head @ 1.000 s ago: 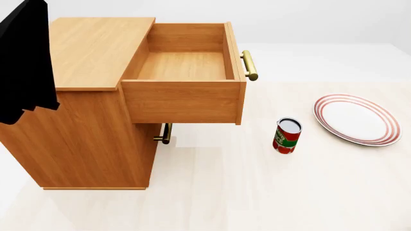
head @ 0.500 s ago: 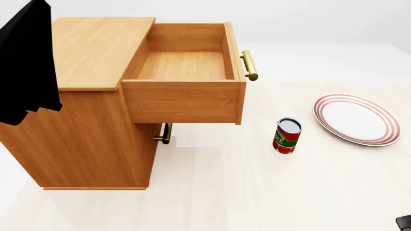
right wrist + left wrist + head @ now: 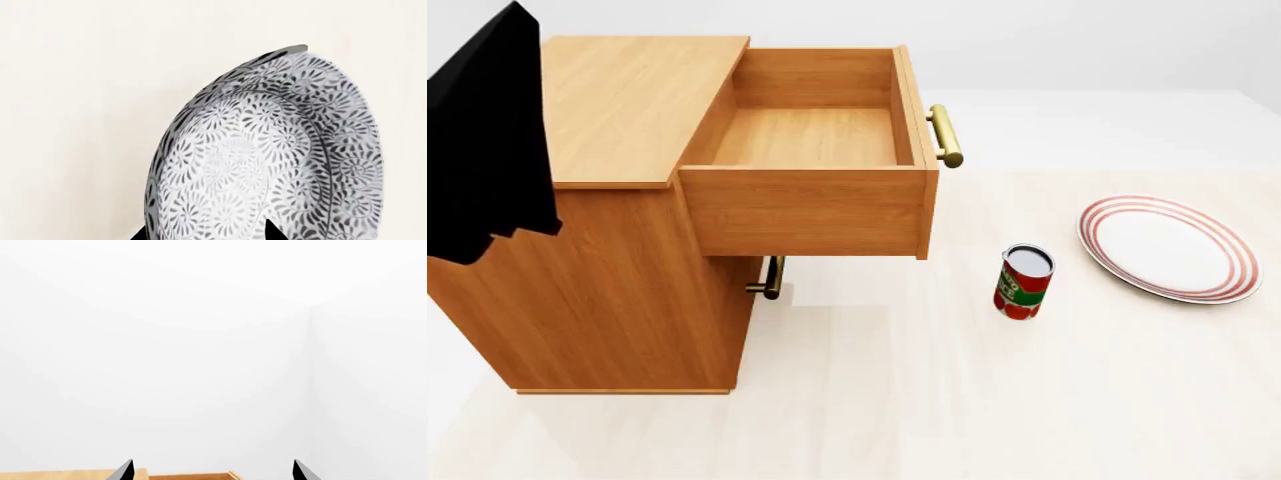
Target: Put the bowl in the top drawer of the cabinet.
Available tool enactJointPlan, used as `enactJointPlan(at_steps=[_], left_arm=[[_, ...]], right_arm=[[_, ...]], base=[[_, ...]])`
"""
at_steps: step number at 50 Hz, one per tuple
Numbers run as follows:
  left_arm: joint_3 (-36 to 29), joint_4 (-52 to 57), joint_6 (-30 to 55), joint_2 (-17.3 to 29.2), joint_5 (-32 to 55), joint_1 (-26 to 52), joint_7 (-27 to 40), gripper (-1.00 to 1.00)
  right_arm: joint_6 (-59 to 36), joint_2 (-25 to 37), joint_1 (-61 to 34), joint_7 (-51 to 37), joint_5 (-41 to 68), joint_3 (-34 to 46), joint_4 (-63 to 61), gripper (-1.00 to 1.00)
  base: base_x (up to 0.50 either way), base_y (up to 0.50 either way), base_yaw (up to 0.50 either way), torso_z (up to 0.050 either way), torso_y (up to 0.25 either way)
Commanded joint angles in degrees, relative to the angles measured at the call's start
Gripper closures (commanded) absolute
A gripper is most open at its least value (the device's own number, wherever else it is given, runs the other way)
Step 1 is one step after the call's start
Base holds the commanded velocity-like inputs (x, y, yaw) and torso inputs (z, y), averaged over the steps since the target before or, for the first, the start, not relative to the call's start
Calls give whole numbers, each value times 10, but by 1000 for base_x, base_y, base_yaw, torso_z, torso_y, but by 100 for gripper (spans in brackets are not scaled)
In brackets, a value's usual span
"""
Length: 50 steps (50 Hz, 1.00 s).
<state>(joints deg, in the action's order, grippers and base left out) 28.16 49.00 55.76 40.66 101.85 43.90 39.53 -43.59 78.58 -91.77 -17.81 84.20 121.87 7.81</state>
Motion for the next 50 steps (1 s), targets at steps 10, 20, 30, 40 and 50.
enactJointPlan(at_steps=[10, 20, 30, 40, 50], left_arm=[[-3, -1, 0, -5, -9, -7, -7, -100], [-4, 0, -2, -5, -11, -9, -8, -100], [-6, -1, -3, -7, -16, -10, -12, -100], [-4, -1, -8, -1, -8, -8, -7, -100], [5, -2, -10, 4, -5, -14, -9, -100]], right_arm=[[-16, 2, -25, -19, -9, -12, -19, 100], [-184, 45, -173, 0, -68, -82, -118, 100], [-336, 13, -298, 82, -134, -144, -161, 100], [-345, -106, -367, 232, -245, -131, -115, 100], [-224, -306, -368, 408, -357, -97, 58, 100]], base=[[0, 0, 0, 0, 0], [0, 0, 0, 0, 0], [0, 0, 0, 0, 0], [0, 0, 0, 0, 0], [0, 0, 0, 0, 1]])
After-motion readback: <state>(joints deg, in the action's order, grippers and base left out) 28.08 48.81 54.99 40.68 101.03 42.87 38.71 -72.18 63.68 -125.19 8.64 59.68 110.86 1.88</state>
